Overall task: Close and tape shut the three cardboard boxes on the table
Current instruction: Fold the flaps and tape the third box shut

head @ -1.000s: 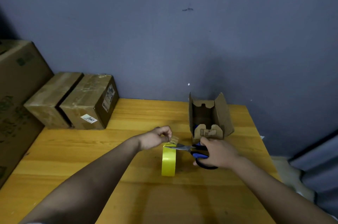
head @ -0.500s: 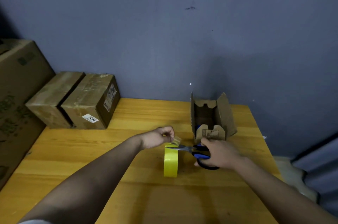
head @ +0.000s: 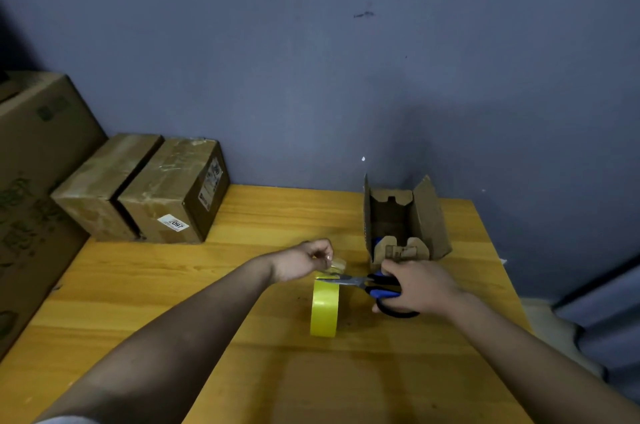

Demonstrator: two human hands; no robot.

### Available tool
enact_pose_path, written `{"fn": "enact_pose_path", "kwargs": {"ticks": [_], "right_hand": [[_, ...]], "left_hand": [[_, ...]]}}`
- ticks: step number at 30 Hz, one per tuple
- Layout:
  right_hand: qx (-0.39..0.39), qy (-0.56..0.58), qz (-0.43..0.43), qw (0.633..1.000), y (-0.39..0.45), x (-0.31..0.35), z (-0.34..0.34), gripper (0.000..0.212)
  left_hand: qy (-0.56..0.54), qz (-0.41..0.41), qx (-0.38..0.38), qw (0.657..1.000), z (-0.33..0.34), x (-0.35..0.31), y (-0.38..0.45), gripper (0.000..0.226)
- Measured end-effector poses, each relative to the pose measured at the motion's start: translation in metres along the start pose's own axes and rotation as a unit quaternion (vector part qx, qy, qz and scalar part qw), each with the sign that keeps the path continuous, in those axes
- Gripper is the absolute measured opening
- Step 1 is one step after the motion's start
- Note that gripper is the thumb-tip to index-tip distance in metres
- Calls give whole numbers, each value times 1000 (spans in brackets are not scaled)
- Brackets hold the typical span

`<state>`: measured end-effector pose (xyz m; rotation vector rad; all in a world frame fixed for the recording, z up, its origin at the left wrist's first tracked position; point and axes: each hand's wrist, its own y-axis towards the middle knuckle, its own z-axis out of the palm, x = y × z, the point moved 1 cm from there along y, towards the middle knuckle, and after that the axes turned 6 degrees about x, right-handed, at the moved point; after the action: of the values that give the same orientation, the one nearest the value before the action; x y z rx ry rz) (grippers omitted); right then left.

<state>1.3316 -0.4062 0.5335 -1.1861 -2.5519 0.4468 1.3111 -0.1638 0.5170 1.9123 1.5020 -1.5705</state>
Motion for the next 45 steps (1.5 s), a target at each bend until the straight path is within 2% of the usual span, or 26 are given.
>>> {"fn": "enact_pose_path", "kwargs": {"ticks": [6,10,16,19,22,26,30,33,36,40,45], "right_hand": [[13,-27,11,999,7,-1,1,38],[14,-28,10,999,7,-2,2,38],[-10,-92,3,996,4,1,2,34],[-13,-103,12,995,-1,4,0,33],[-18,-105,28,994,-7,7,0,38],[-24,-112,54,992,-12,13,4,50],[-73,-116,99,986,-18,12,4,58],[-65,-112,111,985,-25,10,7,57],[-35,-66,148,986,-36,7,26,54],[-18,76,214,974,-49,8,64,45],[-7,179,259,949,-50,24,91,38]], "left_hand": [[-13,-1,-12,1000,-1,0,-1,16],[-22,2,-9,1000,-1,0,-1,19],[-57,10,-27,998,0,4,1,19],[-102,2,-37,994,1,5,1,16],[-140,4,-47,989,1,7,3,16],[-139,9,-62,988,3,7,2,15],[-115,-4,-69,991,1,16,3,16],[-177,-1,-97,979,1,16,4,18],[-230,6,-124,965,-1,16,5,17],[-201,1,-112,973,-1,16,5,11],[-168,4,-113,979,1,16,8,16]]}}
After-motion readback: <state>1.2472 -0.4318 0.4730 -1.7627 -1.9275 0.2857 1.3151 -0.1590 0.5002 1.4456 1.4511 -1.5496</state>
